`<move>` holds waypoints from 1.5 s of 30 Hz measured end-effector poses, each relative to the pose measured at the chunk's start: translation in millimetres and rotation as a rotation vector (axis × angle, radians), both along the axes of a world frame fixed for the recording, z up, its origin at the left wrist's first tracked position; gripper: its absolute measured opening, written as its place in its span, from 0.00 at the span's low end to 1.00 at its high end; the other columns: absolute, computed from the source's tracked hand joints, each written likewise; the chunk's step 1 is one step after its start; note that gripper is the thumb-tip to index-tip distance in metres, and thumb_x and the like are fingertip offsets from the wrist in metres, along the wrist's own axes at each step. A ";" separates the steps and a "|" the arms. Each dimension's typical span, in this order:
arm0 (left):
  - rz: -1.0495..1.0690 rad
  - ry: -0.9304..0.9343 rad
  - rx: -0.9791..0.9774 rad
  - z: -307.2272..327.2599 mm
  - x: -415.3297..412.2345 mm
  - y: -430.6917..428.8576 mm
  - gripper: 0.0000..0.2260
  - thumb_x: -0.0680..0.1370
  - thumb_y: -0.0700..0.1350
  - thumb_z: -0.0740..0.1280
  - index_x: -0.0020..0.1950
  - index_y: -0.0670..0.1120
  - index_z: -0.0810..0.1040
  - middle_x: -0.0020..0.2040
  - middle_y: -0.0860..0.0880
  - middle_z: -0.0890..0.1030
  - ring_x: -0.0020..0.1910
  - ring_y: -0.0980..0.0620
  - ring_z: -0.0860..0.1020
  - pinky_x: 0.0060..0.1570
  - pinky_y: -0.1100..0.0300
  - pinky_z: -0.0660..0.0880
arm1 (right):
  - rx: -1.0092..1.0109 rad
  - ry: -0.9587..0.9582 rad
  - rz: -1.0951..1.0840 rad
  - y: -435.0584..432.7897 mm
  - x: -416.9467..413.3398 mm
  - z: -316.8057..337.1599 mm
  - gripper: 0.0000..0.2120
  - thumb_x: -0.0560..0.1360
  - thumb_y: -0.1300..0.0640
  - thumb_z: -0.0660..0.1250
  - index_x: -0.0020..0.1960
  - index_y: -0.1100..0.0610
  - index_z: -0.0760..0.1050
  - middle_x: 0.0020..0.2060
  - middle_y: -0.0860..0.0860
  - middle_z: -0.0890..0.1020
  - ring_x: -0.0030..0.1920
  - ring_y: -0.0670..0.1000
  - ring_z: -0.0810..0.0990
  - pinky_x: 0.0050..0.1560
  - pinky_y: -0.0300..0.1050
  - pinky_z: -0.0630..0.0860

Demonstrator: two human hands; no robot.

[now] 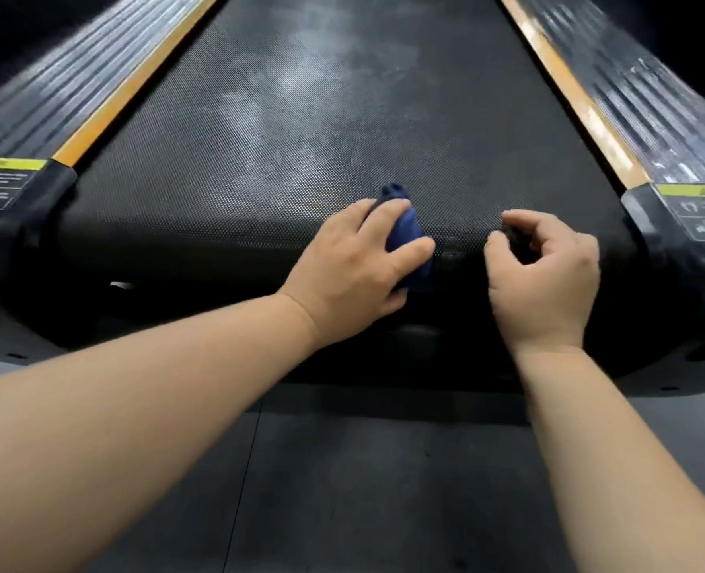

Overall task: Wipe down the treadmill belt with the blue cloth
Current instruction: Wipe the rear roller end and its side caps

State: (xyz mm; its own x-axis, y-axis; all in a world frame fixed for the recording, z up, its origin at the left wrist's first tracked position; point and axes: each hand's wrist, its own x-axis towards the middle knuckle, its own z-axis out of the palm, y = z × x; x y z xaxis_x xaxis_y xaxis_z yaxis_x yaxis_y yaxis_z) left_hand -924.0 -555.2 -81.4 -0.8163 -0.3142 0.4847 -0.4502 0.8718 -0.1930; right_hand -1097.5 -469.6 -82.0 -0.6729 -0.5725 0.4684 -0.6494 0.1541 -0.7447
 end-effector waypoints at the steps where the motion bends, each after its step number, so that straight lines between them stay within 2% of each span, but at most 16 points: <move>1: 0.011 -0.030 -0.033 6.2 -0.5 -2.6 0.19 0.68 0.52 0.66 0.57 0.49 0.77 0.57 0.38 0.79 0.55 0.36 0.77 0.56 0.46 0.72 | 0.007 0.069 -0.005 -5.9 5.9 -1.6 0.14 0.69 0.53 0.66 0.55 0.51 0.80 0.47 0.46 0.82 0.53 0.56 0.77 0.59 0.51 0.71; 3: -0.018 -0.061 -0.051 16.4 13.1 -11.1 0.17 0.68 0.50 0.66 0.56 0.49 0.79 0.53 0.41 0.80 0.54 0.38 0.77 0.55 0.48 0.70 | 0.024 0.152 0.051 -17.5 23.8 -4.7 0.17 0.70 0.55 0.65 0.58 0.50 0.78 0.52 0.47 0.81 0.58 0.53 0.76 0.65 0.54 0.64; 5: -0.063 -0.091 -0.013 19.3 44.5 -22.8 0.18 0.69 0.49 0.66 0.59 0.49 0.74 0.52 0.40 0.79 0.51 0.39 0.77 0.51 0.48 0.72 | 0.048 0.141 0.153 -24.7 44.6 -7.0 0.19 0.70 0.56 0.63 0.60 0.50 0.77 0.56 0.47 0.80 0.61 0.49 0.74 0.72 0.55 0.54; 8: 0.002 -0.106 0.020 19.1 81.8 -33.0 0.21 0.69 0.47 0.72 0.60 0.49 0.71 0.52 0.40 0.79 0.48 0.40 0.78 0.48 0.49 0.76 | 0.048 0.179 0.211 -27.1 53.0 -16.2 0.17 0.71 0.57 0.62 0.57 0.50 0.78 0.57 0.46 0.80 0.64 0.47 0.74 0.73 0.52 0.46; 10: 0.022 -0.070 0.026 17.7 72.4 -25.4 0.21 0.68 0.48 0.72 0.58 0.47 0.74 0.55 0.38 0.78 0.53 0.38 0.77 0.53 0.47 0.75 | 0.025 0.159 0.237 -28.6 46.2 -17.3 0.14 0.71 0.58 0.61 0.54 0.50 0.80 0.56 0.44 0.81 0.63 0.46 0.75 0.73 0.52 0.48; 13: -0.032 -0.122 0.053 9.1 32.4 -11.9 0.20 0.66 0.54 0.71 0.51 0.42 0.79 0.64 0.34 0.74 0.62 0.35 0.73 0.64 0.47 0.70 | 0.010 0.133 0.254 -33.1 38.7 -10.9 0.15 0.70 0.59 0.59 0.50 0.51 0.81 0.52 0.45 0.83 0.57 0.48 0.79 0.70 0.59 0.59; 16: -0.089 -0.158 0.028 6.6 20.7 -13.2 0.14 0.71 0.52 0.70 0.48 0.42 0.78 0.61 0.36 0.77 0.59 0.35 0.75 0.61 0.46 0.73 | 0.007 0.110 0.254 -34.3 38.8 -8.7 0.15 0.69 0.60 0.59 0.49 0.51 0.81 0.51 0.44 0.83 0.54 0.48 0.80 0.68 0.59 0.63; 21: -0.131 -0.111 0.017 8.2 45.4 -24.8 0.10 0.73 0.49 0.67 0.50 0.45 0.77 0.60 0.42 0.78 0.52 0.40 0.78 0.50 0.48 0.76 | 0.017 0.108 0.299 -30.0 35.8 -11.3 0.13 0.70 0.59 0.61 0.49 0.50 0.80 0.53 0.43 0.82 0.60 0.46 0.77 0.71 0.55 0.58; 25: -0.006 -0.048 0.018 12.0 77.3 -26.8 0.08 0.72 0.46 0.69 0.49 0.45 0.77 0.54 0.41 0.79 0.45 0.41 0.76 0.45 0.52 0.75 | 0.058 0.120 0.353 -24.8 32.5 -13.0 0.12 0.71 0.59 0.61 0.50 0.49 0.79 0.57 0.41 0.80 0.64 0.43 0.73 0.73 0.49 0.53; 29: 0.024 0.065 0.062 9.3 79.5 -21.2 0.11 0.75 0.47 0.70 0.55 0.46 0.81 0.59 0.41 0.78 0.50 0.40 0.77 0.53 0.50 0.75 | 0.053 0.164 0.334 -23.1 33.8 -17.0 0.13 0.71 0.59 0.61 0.52 0.50 0.79 0.58 0.43 0.80 0.66 0.45 0.72 0.74 0.52 0.52; 33: -0.154 -0.052 0.040 6.2 46.4 -22.6 0.13 0.74 0.46 0.68 0.56 0.43 0.82 0.62 0.39 0.77 0.54 0.39 0.77 0.59 0.51 0.70 | 0.063 0.116 0.224 -30.2 50.9 -13.2 0.16 0.69 0.59 0.58 0.51 0.50 0.79 0.58 0.44 0.80 0.67 0.46 0.71 0.73 0.50 0.46; 36: -0.175 -0.103 0.069 12.8 75.1 -30.1 0.12 0.75 0.45 0.66 0.55 0.43 0.82 0.62 0.42 0.78 0.56 0.44 0.74 0.62 0.56 0.67 | 0.087 0.110 0.210 -32.6 58.1 -12.5 0.17 0.69 0.59 0.57 0.52 0.49 0.78 0.59 0.43 0.79 0.68 0.45 0.69 0.73 0.52 0.40; 38: -0.109 -0.104 0.067 15.6 108.7 -36.4 0.12 0.74 0.45 0.68 0.55 0.44 0.83 0.62 0.45 0.79 0.56 0.47 0.73 0.62 0.58 0.67 | 0.099 0.132 0.207 -30.4 58.4 -14.1 0.17 0.70 0.59 0.57 0.53 0.49 0.78 0.60 0.43 0.79 0.69 0.45 0.68 0.73 0.52 0.39; 41: 0.099 -0.017 0.052 13.9 156.7 -40.5 0.12 0.73 0.46 0.70 0.55 0.44 0.83 0.61 0.45 0.79 0.53 0.42 0.79 0.59 0.53 0.71 | 0.113 0.171 0.245 -36.6 69.1 -13.4 0.17 0.70 0.59 0.58 0.54 0.49 0.78 0.62 0.44 0.78 0.70 0.47 0.66 0.73 0.53 0.38; 43: 0.173 0.069 0.080 8.8 158.6 -38.1 0.12 0.73 0.45 0.71 0.55 0.44 0.83 0.61 0.44 0.79 0.53 0.40 0.79 0.59 0.51 0.72 | 0.114 0.207 0.281 -41.6 79.7 -13.5 0.16 0.70 0.59 0.58 0.55 0.50 0.78 0.62 0.44 0.78 0.70 0.47 0.67 0.73 0.52 0.38; 45: 0.139 0.114 0.087 6.3 138.0 -34.5 0.12 0.73 0.45 0.72 0.55 0.44 0.83 0.62 0.44 0.79 0.55 0.41 0.79 0.60 0.50 0.73 | 0.105 0.209 0.292 -45.9 89.8 -14.3 0.16 0.70 0.59 0.58 0.54 0.50 0.78 0.62 0.44 0.78 0.70 0.47 0.68 0.73 0.52 0.37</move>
